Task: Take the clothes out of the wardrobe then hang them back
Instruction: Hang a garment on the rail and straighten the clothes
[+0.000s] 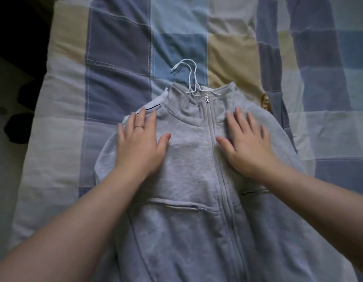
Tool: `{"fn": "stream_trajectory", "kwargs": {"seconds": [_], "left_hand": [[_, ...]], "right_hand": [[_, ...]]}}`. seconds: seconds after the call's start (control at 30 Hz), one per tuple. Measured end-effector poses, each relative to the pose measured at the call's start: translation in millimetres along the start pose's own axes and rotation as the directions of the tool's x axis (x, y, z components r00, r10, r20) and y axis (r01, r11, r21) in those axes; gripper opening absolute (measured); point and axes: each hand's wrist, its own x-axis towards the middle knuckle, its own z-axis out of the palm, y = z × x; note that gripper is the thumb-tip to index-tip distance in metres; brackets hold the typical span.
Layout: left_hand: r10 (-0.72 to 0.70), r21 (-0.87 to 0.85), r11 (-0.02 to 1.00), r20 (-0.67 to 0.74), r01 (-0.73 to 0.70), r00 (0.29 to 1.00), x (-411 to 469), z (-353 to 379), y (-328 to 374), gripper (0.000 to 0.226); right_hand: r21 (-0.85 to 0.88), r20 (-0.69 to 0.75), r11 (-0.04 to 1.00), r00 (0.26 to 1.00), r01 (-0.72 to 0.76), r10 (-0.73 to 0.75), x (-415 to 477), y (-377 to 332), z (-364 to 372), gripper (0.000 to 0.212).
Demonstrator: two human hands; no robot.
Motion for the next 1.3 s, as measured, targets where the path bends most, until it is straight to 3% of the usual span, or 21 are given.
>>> {"fn": "stream_trajectory", "kwargs": {"seconds": [0.2,0.37,0.43,0.57,0.6,0.7,0.8,0.9,1.1,1.2,1.3], "left_hand": [[-0.076,-0.015,0.997,-0.19,0.075,0.979,35,4,5,0.042],[-0.008,-0.12,0.992,-0.25,-0.023,0.968,29,-6,4,0.021],[0.014,-0.177,0.982,-0.262,-0.062,0.965,19,-19,5,0.015],[0.094,-0.258,0.956,-0.181,-0.139,0.979,-5,-60,13,0.022],[0.121,-0.283,0.946,-0.144,-0.158,0.982,-12,-72,15,0.022],[0.193,-0.381,0.904,-0.046,-0.195,0.98,-43,-118,24,0.007],[0.255,-0.414,0.884,0.036,-0.218,0.966,-85,-173,37,0.012],[0.343,-0.44,0.861,0.13,-0.256,0.93,-137,-241,61,0.013],[0.506,-0.515,0.751,0.045,-0.414,0.862,-212,-330,119,0.023],[0.552,-0.53,0.709,0.006,-0.465,0.834,-246,-361,157,0.029],[0.625,-0.528,0.655,-0.025,-0.541,0.781,-274,-379,200,0.03]], "right_hand": [[-0.024,-0.077,0.998,0.996,-0.051,0.049,55,12,5,0.077],[0.077,-0.089,0.991,0.989,-0.112,0.118,63,16,-26,0.084],[0.125,-0.113,0.986,0.985,-0.113,0.127,55,21,-45,0.068],[0.213,-0.133,0.975,0.986,-0.067,0.097,17,36,-100,0.01],[0.204,-0.11,0.977,0.99,-0.063,0.087,3,38,-118,0.003],[0.196,-0.05,0.979,0.997,-0.047,0.057,-57,40,-172,0.019],[0.233,-0.032,0.971,0.997,-0.056,0.065,-136,34,-223,0.021],[0.247,-0.047,0.958,0.986,-0.145,0.162,-235,22,-275,0.025],[0.393,-0.226,0.889,0.912,-0.235,0.341,-389,13,-344,0.031],[0.481,-0.346,0.847,0.839,-0.226,0.42,-457,15,-372,0.035],[0.536,-0.446,0.819,0.754,-0.206,0.482,-518,29,-386,0.025]]}}
